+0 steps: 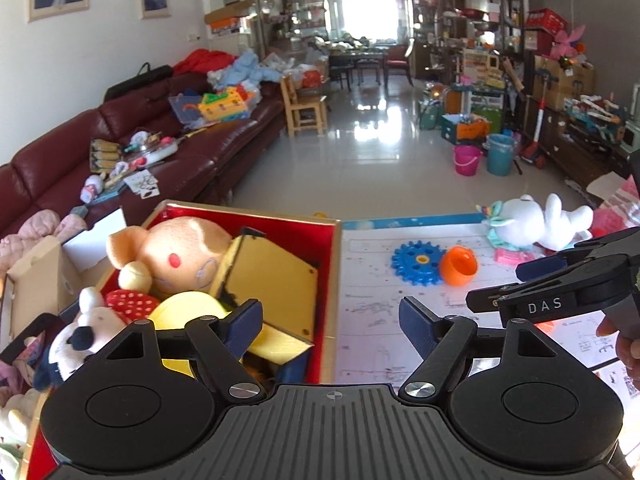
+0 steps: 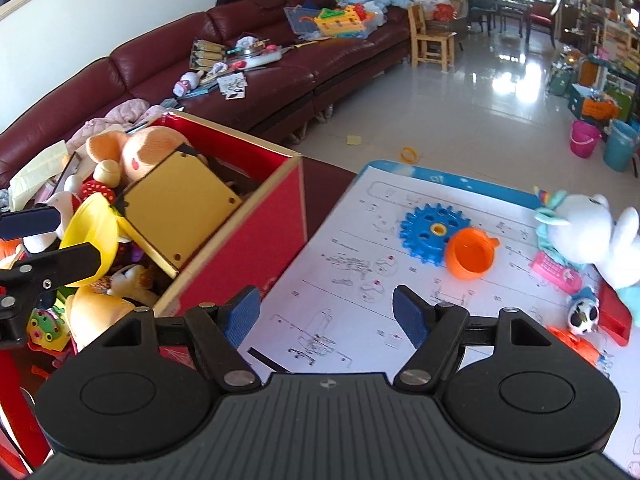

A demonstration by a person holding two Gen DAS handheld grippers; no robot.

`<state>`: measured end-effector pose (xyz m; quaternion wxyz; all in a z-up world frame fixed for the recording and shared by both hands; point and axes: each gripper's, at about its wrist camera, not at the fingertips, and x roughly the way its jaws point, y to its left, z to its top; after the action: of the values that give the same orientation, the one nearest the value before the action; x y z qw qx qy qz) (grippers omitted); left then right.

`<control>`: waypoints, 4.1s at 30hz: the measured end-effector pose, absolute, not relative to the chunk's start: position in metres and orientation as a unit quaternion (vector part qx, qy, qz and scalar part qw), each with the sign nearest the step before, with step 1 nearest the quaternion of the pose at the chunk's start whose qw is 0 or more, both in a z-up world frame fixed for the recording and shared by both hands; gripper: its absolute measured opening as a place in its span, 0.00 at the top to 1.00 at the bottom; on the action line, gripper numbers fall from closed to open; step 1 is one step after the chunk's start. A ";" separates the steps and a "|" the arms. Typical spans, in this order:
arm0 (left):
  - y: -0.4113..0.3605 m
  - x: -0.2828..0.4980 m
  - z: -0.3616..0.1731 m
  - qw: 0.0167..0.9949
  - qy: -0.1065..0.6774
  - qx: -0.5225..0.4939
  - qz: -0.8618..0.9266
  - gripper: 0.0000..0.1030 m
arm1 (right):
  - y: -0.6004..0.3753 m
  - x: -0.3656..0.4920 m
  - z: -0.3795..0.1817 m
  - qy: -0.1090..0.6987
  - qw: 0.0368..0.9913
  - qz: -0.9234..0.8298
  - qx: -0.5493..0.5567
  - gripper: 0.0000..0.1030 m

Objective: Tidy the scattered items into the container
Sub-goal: 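Move both grippers back over the sheet toward the teal bowl, then close both grippers on the rim of the teal bowl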

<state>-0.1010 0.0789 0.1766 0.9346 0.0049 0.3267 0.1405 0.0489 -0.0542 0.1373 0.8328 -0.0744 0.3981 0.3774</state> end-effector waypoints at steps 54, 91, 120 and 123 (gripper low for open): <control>-0.013 -0.010 -0.060 0.834 0.548 -0.050 -0.040 0.43 | -0.142 0.051 -0.020 0.565 0.785 0.246 -0.062 0.35; -0.016 -0.015 -0.061 0.841 0.538 -0.029 -0.042 0.50 | -0.130 0.050 -0.030 0.581 0.773 0.248 -0.062 0.56; -0.022 -0.018 -0.061 0.834 0.549 -0.031 -0.055 0.96 | -0.112 0.040 -0.025 0.567 0.776 0.264 -0.083 0.96; -0.018 -0.018 -0.061 0.832 0.550 -0.047 -0.057 0.97 | -0.112 0.038 -0.025 0.566 0.776 0.264 -0.082 0.96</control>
<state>-0.0176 -0.0179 -0.0609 0.8317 -0.0471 0.5504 -0.0566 0.0385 -0.1119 -0.0247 0.7763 -0.0818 0.5665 0.2643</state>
